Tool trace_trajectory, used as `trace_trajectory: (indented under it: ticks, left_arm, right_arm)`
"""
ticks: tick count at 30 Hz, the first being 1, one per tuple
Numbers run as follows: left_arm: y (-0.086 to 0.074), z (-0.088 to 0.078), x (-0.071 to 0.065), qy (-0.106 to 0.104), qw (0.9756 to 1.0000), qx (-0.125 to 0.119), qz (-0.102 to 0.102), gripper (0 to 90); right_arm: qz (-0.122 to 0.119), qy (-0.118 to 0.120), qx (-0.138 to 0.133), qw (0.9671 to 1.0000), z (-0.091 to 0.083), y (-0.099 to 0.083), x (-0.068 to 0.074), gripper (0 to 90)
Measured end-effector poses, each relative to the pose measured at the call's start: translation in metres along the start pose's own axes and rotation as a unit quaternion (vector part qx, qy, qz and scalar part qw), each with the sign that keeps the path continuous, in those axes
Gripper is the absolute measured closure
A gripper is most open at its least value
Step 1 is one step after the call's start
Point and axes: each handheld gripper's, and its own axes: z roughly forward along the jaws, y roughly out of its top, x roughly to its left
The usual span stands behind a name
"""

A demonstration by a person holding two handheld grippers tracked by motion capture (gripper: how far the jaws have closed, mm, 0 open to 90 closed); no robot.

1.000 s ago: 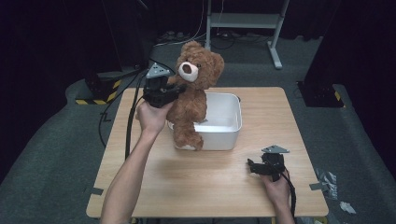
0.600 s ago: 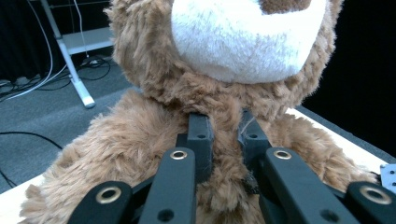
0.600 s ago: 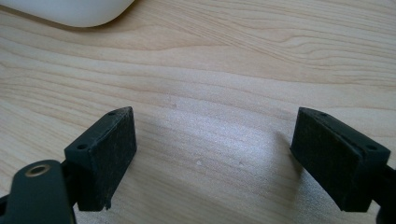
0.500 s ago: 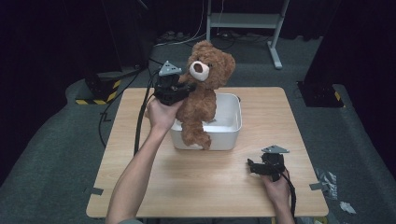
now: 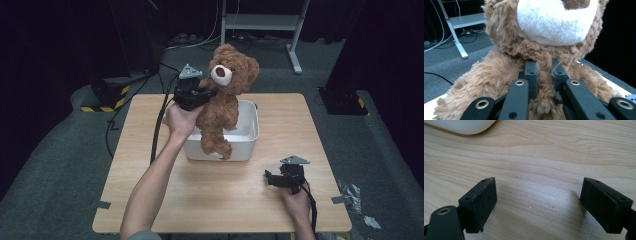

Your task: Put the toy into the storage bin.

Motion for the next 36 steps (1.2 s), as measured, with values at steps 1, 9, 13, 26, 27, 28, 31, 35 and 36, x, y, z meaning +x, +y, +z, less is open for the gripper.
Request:
trace_trajectory:
  ticks: [1, 9, 13, 26, 27, 28, 31, 35, 36]
  left_arm:
    - [0.0, 0.001, 0.0, 0.0, 1.0, 0.0, -0.001, 79.4]
    - [-0.001, 0.015, 0.0, -0.004, 0.9999, 0.005, -0.008, 80.1]
    - [-0.003, 0.023, 0.0, -0.004, 0.9999, 0.013, -0.007, 80.6]
    - [-0.007, 0.042, 0.0, -0.006, 0.9995, 0.03, -0.01, 81.2]
    - [-0.008, 0.044, -0.001, -0.006, 0.9994, 0.032, -0.012, 81.2]
    - [-0.008, 0.045, -0.001, -0.006, 0.9993, 0.033, -0.013, 81.2]
    - [-0.01, 0.05, -0.002, -0.008, 0.9992, 0.036, -0.016, 81.3]
    - [-0.012, 0.056, -0.002, -0.012, 0.9987, 0.047, -0.013, 81.4]
    - [-0.012, 0.057, -0.002, -0.014, 0.9986, 0.049, -0.013, 81.4]
  right_arm:
    - [0.0, 0.0, 0.0, 1.0, 0.0, 0.0, 0.0, 13.7]
    - [0.0, -0.002, -0.002, 1.0, 0.0, 0.0, 0.0, 13.7]
    - [0.001, -0.002, -0.002, 1.0, 0.0, 0.0, 0.0, 13.7]
    - [0.001, -0.002, -0.002, 1.0, 0.0, 0.0, 0.0, 13.7]
    - [0.001, -0.002, -0.002, 1.0, 0.0, 0.0, 0.0, 13.7]
    - [0.001, -0.002, -0.002, 1.0, 0.0, 0.0, 0.0, 13.7]
    - [0.001, -0.002, -0.002, 1.0, 0.0, 0.0, 0.0, 13.7]
    - [0.001, -0.002, -0.002, 1.0, 0.0, 0.0, 0.0, 13.7]
    - [0.001, -0.002, -0.002, 1.0, 0.0, 0.0, 0.0, 13.7]
